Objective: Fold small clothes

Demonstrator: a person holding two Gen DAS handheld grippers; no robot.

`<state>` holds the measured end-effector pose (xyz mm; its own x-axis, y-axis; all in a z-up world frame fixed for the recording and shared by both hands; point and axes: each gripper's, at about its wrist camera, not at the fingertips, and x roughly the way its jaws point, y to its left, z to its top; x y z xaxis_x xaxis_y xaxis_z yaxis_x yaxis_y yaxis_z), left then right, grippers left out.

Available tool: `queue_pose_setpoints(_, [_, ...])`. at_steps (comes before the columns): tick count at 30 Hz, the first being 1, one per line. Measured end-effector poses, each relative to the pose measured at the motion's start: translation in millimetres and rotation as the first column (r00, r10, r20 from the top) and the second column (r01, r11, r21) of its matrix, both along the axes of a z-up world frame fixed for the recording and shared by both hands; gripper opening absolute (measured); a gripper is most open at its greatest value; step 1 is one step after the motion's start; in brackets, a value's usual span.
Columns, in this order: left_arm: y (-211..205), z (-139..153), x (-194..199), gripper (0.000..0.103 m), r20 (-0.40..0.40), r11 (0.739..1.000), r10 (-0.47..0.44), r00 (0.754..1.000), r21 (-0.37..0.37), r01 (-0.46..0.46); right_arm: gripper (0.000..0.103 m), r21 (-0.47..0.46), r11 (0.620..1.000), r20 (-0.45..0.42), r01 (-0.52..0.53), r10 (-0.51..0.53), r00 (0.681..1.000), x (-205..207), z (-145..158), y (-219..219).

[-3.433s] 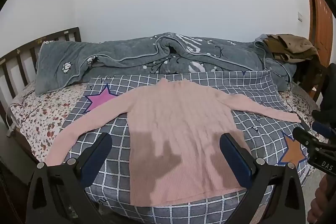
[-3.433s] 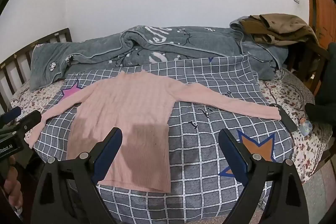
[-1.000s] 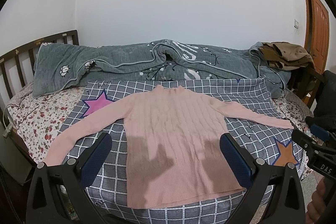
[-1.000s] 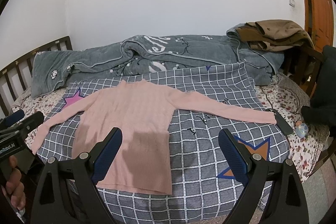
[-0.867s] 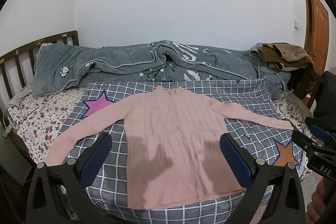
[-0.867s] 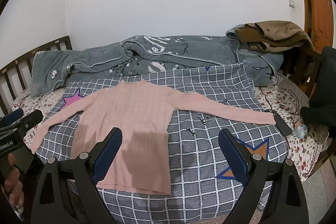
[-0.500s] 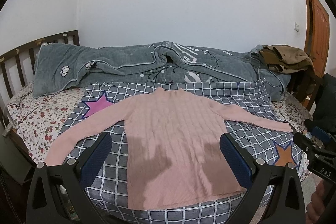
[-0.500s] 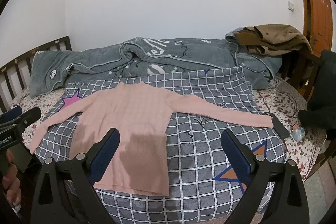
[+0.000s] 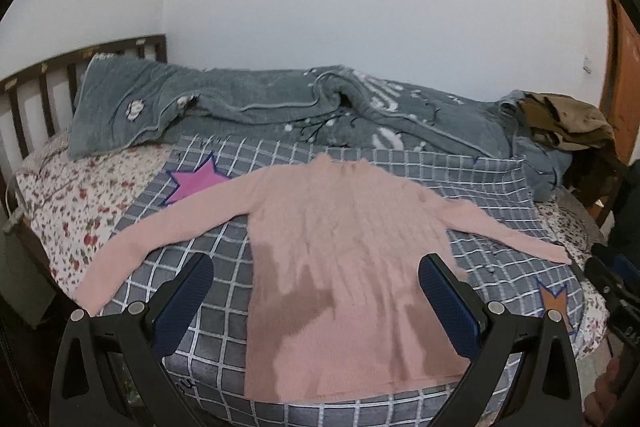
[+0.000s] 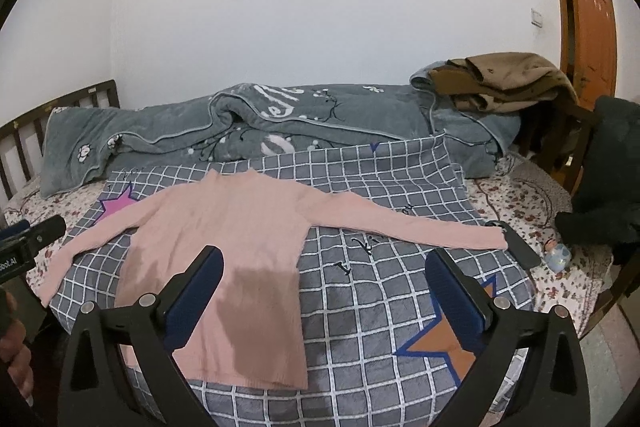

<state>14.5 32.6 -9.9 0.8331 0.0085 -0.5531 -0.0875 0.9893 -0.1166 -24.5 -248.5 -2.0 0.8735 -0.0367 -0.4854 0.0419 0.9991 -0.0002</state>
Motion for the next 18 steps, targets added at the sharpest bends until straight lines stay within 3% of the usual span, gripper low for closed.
queue_pose_setpoints(4, [29.3,-30.6,9.7,0.103,-0.025,0.993,0.111,0.993,-0.031,-0.112,0.1,-0.006,0.999,-0.032,-0.033,0.033,0.999,18.0,-18.2,2.1])
queue_pose_setpoints(14, [121.9,-128.5,36.1,0.102,-0.175,0.959,0.226,0.958,-0.133,-0.25,0.1,-0.046,0.991,-0.069,-0.129,0.125,0.99,60.8,-84.0,39.6])
queue_pose_setpoints(16, [147.1,-145.4,34.0,0.101,-0.199,0.945,0.249,0.948,-0.165,-0.283,0.1,-0.025,0.99,-0.076,-0.142,0.14,0.987,70.5,-94.2,45.7])
queue_pose_setpoints(18, [168.6,-155.4,29.9,0.092,-0.202,0.919,0.298,0.933,-0.204,-0.338,0.1,0.003,0.986,-0.094,-0.169,0.169,0.981,79.2,-100.7,51.1])
